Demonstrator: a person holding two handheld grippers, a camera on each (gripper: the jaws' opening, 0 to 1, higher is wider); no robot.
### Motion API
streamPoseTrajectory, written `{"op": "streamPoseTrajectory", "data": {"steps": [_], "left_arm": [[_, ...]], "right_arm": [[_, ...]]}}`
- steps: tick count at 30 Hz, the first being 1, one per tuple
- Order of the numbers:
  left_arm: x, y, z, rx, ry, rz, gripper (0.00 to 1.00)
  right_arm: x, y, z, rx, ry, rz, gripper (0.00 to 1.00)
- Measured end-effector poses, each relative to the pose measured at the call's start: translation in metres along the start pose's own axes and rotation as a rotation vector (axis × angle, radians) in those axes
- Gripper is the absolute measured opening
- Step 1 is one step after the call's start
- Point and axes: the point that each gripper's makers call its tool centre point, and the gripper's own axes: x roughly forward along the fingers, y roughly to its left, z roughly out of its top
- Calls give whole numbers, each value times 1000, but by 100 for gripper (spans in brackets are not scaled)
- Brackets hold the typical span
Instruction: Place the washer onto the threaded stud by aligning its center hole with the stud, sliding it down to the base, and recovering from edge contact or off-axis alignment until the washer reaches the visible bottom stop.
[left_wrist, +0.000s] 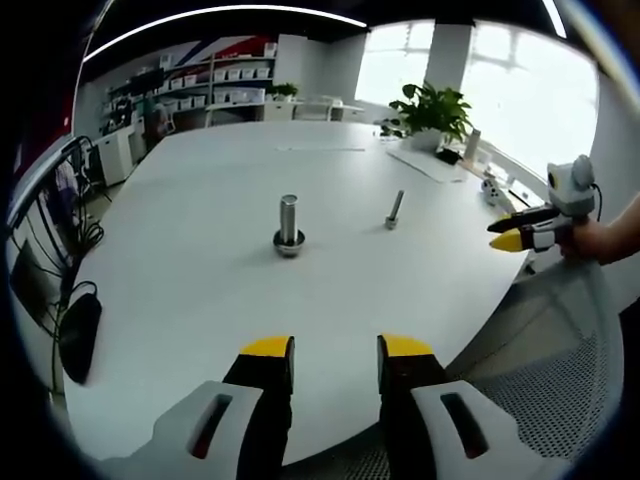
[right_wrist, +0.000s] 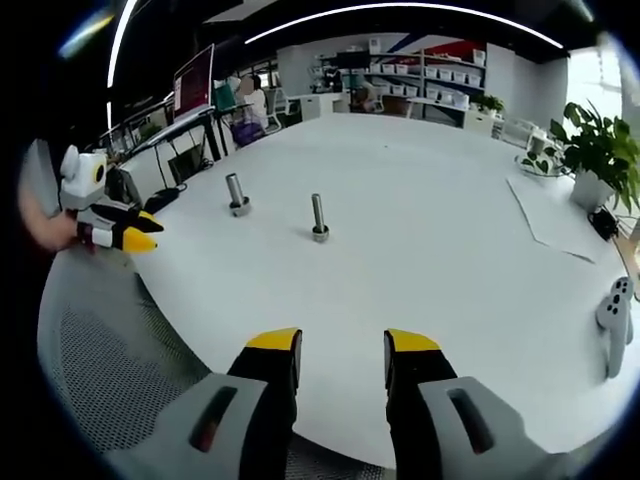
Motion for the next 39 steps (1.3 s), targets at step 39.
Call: {"op": "streamPoseTrajectory", "data": {"steps": [39], "left_arm": [[1,0,0,3,1,10,31]], "right_arm": [[-1,-4,1,4,-14,-12,36]]}}
